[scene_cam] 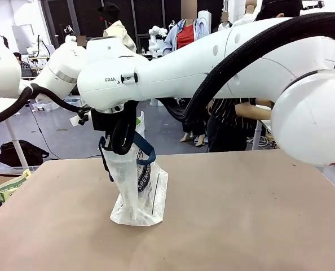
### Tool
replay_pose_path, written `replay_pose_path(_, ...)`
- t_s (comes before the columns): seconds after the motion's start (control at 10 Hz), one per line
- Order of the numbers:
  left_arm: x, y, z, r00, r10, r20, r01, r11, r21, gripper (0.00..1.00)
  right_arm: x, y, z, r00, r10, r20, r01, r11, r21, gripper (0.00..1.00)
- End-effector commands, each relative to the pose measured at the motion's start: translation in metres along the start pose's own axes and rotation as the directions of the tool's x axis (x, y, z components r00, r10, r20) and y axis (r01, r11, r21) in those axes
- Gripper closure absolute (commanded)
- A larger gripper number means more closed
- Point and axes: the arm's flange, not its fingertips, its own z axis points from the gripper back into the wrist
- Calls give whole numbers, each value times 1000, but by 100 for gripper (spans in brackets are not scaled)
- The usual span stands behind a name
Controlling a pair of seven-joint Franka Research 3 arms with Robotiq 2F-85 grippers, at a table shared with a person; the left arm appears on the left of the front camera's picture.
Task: Transfer purchased items from the store into the shopping bag.
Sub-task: Move the Reusable shopping bag to the right side of the table.
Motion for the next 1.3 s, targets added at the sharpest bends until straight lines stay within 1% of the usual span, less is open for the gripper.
replay_pose_path(0.0,21,6,-4,995,68,-75,-64,997,44,7,22,-4,-1,1000,-14,-25,14,1000,-6,100)
replay_pose_path(0.2,28,13,-9,976,180,-123,-166,979,116,7,19,-3,1,1000,-16,-8,16,1000,-7,100)
replay_pose_path(0.4,31,17,-15,948,260,-185,-227,956,186,7,15,-2,2,1000,-19,0,19,1000,-7,100)
replay_pose_path(0.5,31,17,-15,936,303,-181,-259,938,230,7,14,-1,3,1000,-21,3,21,1000,-11,100)
replay_pose_path(0.7,31,16,-15,926,344,-155,-287,910,300,7,12,1,5,1000,-24,11,24,1000,-17,100)
replay_pose_path(0.9,31,15,-15,921,359,-149,-294,895,335,7,10,0,6,999,-28,15,29,999,-17,100)
replay_pose_path(1.0,30,14,-13,920,367,-138,-298,883,362,18,10,0,6,999,-30,18,30,999,-18,100)
replay_pose_path(1.2,30,15,-12,910,390,-137,-316,870,379,56,8,-1,7,999,-33,22,34,999,-20,100)
